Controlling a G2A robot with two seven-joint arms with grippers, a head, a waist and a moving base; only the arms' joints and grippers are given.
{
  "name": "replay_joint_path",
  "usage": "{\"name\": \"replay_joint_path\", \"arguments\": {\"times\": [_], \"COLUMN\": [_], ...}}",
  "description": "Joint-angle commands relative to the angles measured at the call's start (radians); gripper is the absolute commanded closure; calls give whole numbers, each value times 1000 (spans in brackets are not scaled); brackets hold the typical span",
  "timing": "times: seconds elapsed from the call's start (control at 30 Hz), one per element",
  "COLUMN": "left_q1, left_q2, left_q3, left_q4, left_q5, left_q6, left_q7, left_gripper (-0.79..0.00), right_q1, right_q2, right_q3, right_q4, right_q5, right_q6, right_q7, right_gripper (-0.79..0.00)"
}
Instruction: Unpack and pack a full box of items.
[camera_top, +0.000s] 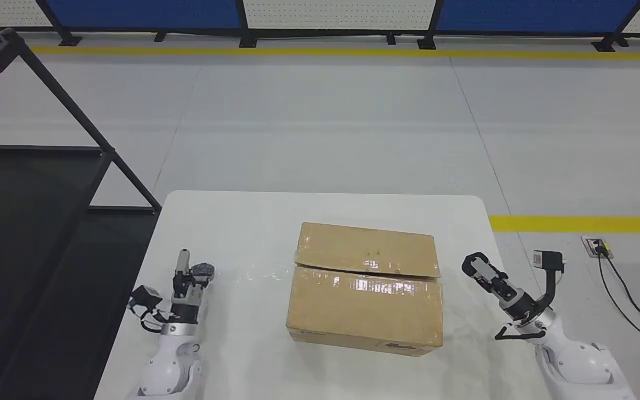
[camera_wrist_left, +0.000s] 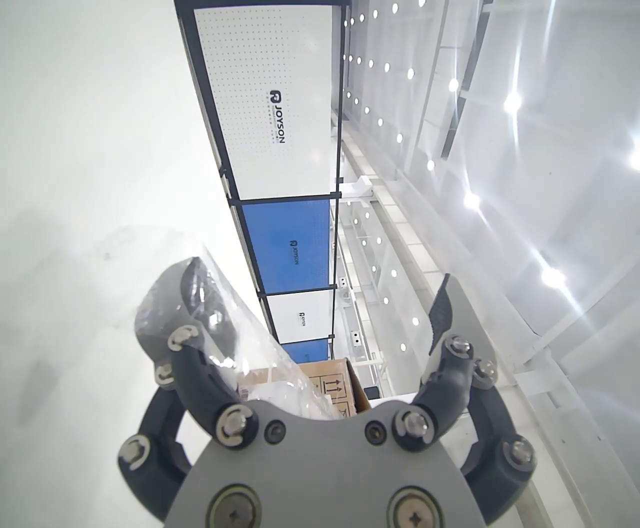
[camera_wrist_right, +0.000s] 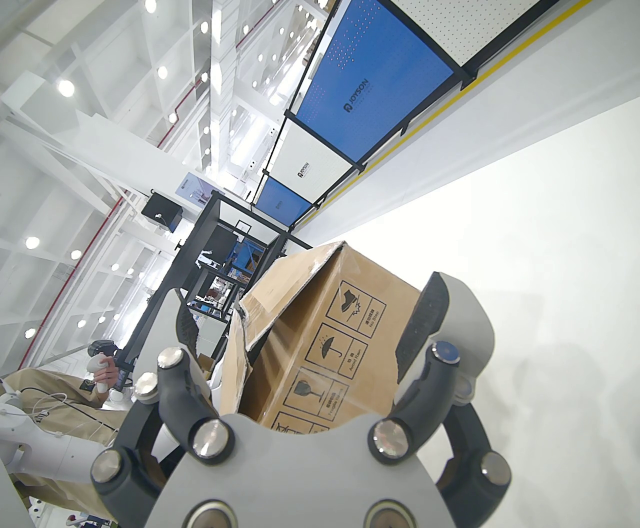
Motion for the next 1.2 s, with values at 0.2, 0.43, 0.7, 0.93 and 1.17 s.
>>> {"name": "replay_joint_path", "arguments": {"times": [0.2,0.43,0.7,0.93,1.17], "left_q1": [23,55,55,51,4], "left_q2": [-7,-13,-13,-14,-15], "left_q3": [-4,-4,-4,-8,-46], "left_q4": [-24,-81,-81,-63,31], "left_q5": [9,21,21,25,-17], "left_q6": [-19,11,11,57,97], "left_q7": [48,91,91,114,137], "left_gripper": [-785,-785,-785,-785,-785], "right_q1": [0,0,0,0,0], "right_q2": [0,0,0,0,0], "right_q3": [0,0,0,0,0], "right_q4": [0,0,0,0,0], "right_q5": [0,0,0,0,0], "right_q6": [0,0,0,0,0], "right_q7": [0,0,0,0,0], "right_gripper": [-785,-785,-785,-785,-785]}}
